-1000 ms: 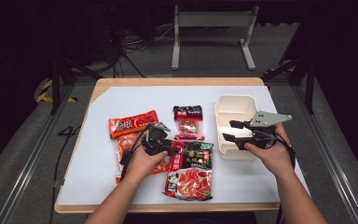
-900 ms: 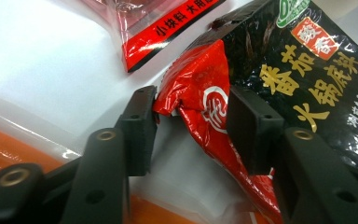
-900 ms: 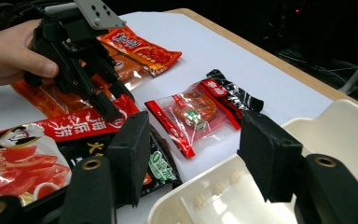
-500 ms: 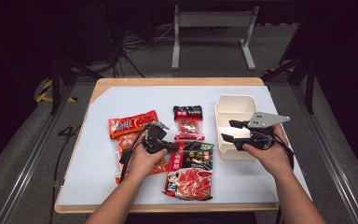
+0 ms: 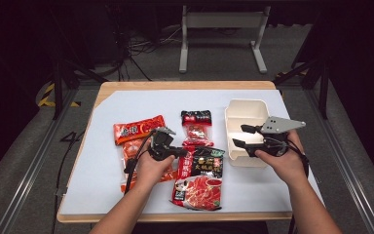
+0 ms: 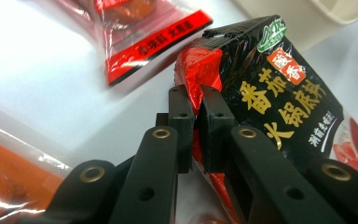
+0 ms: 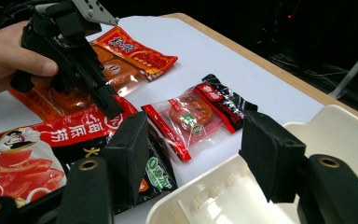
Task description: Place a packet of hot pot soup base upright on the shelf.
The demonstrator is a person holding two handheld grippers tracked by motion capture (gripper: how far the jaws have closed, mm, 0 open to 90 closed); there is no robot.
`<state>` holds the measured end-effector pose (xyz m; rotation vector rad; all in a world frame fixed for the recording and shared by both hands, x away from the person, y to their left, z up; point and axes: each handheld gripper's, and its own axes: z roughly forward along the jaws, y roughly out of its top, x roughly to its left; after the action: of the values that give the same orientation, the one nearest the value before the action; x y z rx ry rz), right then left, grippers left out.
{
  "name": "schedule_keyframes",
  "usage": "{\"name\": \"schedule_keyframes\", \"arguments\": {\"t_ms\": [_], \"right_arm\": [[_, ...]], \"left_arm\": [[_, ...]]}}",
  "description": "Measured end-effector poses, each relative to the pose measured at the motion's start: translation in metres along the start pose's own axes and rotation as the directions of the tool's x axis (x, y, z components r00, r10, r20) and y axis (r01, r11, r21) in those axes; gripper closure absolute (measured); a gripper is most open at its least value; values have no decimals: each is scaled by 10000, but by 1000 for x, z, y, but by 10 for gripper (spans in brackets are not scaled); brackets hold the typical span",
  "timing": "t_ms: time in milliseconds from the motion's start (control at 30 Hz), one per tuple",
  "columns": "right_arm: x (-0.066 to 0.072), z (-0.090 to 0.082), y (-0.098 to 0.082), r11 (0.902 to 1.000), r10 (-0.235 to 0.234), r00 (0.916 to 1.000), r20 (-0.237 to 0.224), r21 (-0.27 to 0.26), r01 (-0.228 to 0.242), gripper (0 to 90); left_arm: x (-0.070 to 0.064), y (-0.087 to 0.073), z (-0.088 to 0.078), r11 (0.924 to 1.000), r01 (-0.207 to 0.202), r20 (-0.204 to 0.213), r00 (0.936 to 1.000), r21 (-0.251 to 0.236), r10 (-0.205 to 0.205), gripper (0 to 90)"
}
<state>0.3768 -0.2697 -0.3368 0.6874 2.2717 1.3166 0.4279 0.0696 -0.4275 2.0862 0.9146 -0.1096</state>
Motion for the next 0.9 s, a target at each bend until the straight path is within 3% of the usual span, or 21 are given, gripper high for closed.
{"name": "schedule_keyframes", "arguments": {"t_ms": [333,533,733,767,800,833,900], "right_arm": [[-1,-9,4,9995,-22,9998,215,-314,28,433],[-1,-17,8,9987,-30,9994,339,-515,48,439],[0,-24,11,9973,-42,9992,410,-731,72,449],[0,-25,12,9972,-47,9991,415,-739,78,451],[1,-26,13,9970,-54,9992,405,-773,85,453],[1,-27,13,9968,-91,9991,420,-789,124,455],[2,-28,14,9965,-114,9990,427,-824,149,458]], "left_arm": [[-14,4,-16,9972,-343,17,9994,-671,345,861],[-21,7,-28,9917,-575,-164,9983,-1149,560,864],[-36,12,-46,9738,-1164,-435,9930,-1952,1100,869],[-36,12,-46,9738,-1164,-435,9930,-1952,1100,870],[-44,13,-52,9638,-1485,-579,9886,-2214,1391,870],[-44,13,-52,9638,-1485,-579,9886,-2214,1391,870],[-57,14,-59,9471,-2034,-835,9786,-2481,1882,871]]}}
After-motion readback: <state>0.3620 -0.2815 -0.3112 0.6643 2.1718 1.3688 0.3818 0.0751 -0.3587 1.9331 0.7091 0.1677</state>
